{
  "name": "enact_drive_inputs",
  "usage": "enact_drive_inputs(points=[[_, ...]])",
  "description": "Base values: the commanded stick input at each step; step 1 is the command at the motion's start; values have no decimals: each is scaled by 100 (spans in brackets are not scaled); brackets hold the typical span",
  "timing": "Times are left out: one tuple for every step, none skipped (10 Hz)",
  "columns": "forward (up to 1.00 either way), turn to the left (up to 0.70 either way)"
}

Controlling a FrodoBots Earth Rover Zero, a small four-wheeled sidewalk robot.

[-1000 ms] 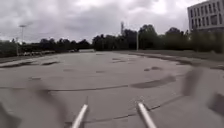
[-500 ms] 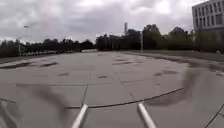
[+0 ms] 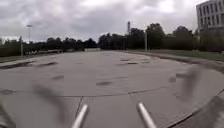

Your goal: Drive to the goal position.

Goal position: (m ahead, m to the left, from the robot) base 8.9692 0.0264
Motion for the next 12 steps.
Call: enact_drive_inputs(points=[[100,0],[100,0],[100,0],[100,0],[100,0],[100,0],[100,0],[100,0],[100,0],[100,0],[100,0],[100,0]])
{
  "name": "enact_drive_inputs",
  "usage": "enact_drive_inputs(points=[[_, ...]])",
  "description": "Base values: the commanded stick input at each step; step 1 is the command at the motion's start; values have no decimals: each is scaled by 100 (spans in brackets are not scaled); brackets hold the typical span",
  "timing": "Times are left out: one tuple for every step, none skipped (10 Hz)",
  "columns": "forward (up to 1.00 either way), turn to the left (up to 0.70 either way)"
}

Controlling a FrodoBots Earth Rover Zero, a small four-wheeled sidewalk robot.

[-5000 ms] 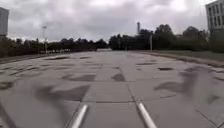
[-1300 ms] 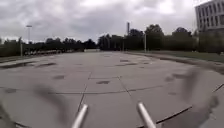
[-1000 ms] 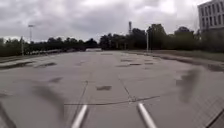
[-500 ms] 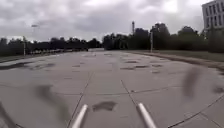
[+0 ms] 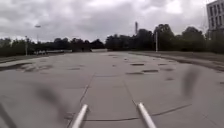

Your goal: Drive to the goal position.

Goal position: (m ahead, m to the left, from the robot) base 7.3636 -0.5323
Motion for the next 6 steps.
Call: enact_drive_inputs(points=[[100,0],[100,0],[100,0],[100,0],[100,0],[100,0]])
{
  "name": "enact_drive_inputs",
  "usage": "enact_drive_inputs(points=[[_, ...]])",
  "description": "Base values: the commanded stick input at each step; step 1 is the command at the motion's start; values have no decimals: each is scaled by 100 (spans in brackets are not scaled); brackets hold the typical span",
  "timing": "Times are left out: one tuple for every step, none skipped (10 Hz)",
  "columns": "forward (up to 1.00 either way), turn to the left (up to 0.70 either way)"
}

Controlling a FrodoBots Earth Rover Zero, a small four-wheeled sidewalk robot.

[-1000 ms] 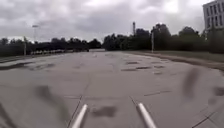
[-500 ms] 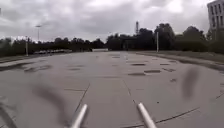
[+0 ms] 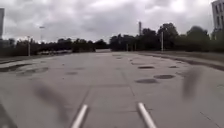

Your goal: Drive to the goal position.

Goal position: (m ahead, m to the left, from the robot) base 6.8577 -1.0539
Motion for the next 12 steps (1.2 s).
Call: enact_drive_inputs(points=[[100,0],[100,0],[100,0],[100,0],[100,0],[100,0],[100,0],[100,0],[100,0],[100,0],[100,0],[100,0]])
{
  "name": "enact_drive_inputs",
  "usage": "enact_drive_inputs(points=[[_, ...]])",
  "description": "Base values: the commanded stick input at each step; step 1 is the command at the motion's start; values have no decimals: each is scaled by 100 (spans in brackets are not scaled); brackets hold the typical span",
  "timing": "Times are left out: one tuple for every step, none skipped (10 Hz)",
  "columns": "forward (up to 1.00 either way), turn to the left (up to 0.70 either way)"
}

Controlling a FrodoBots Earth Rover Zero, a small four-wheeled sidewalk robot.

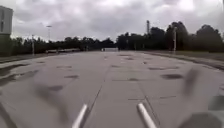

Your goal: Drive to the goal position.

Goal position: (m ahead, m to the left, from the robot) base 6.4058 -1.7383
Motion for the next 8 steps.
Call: enact_drive_inputs(points=[[100,0],[100,0],[100,0],[100,0],[100,0],[100,0],[100,0],[100,0]])
